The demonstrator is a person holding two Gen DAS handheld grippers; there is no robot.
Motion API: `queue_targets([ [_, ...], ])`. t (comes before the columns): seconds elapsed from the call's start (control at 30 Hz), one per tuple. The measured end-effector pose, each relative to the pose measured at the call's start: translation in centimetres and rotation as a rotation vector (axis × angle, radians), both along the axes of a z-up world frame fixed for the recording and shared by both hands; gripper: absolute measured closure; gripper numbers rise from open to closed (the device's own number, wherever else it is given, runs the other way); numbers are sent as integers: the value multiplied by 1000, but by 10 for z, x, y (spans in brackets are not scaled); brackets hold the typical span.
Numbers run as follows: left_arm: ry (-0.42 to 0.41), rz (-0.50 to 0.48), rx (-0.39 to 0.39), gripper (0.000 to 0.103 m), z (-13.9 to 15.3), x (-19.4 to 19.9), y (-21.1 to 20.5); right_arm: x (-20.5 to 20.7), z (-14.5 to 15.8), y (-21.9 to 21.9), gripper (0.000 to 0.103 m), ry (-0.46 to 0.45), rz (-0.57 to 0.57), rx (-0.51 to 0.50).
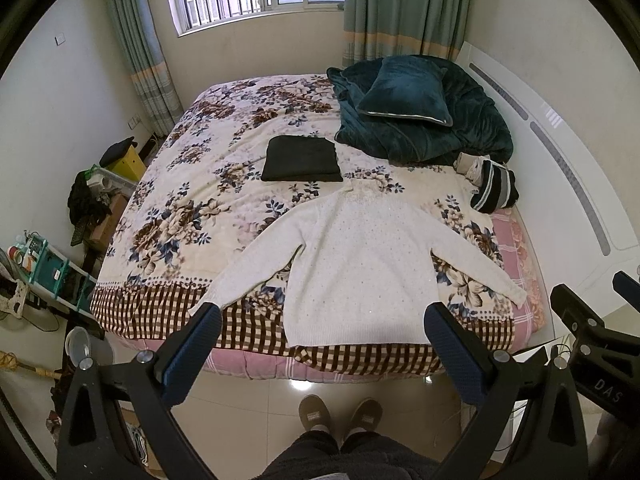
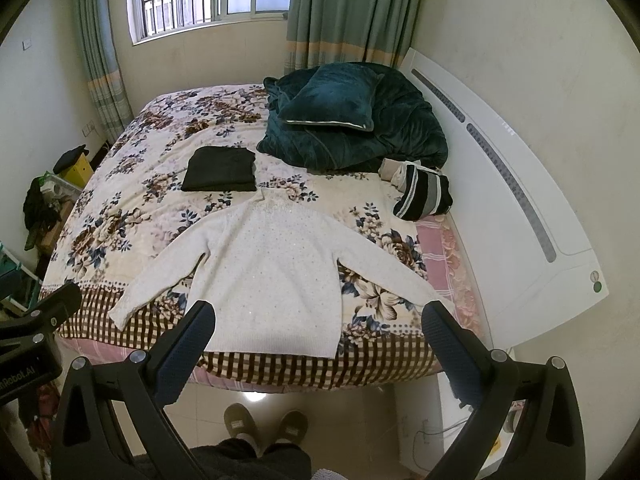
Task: Fold small clothes
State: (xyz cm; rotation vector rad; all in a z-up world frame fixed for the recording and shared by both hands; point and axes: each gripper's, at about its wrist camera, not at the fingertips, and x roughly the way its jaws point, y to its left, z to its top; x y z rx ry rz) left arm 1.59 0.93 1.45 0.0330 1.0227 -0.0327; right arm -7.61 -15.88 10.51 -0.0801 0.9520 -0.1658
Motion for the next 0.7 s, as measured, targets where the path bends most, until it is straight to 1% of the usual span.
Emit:
queue_targets([
  [0.33, 6, -4, -5, 0, 2, 3, -3, 0, 0, 1, 0, 4, -1, -2],
  [0.47, 2, -12, -3, 0, -2, 14, -6, 4, 0, -1, 0, 8, -13, 3],
  [0.53, -15, -10, 6, 0, -12, 23, -7, 11, -5, -5, 0, 14, -31, 18],
  [0.6, -39, -11, 14, 0, -29, 34, -6, 20, -19, -13, 0, 23, -66, 43],
  [0.63, -41, -14, 33, 0, -38, 44, -8, 24, -28, -18, 0, 28, -87, 52],
  [0.7, -41, -29, 62, 0, -58, 62, -16, 37, -52, -43, 0, 56, -166, 72],
])
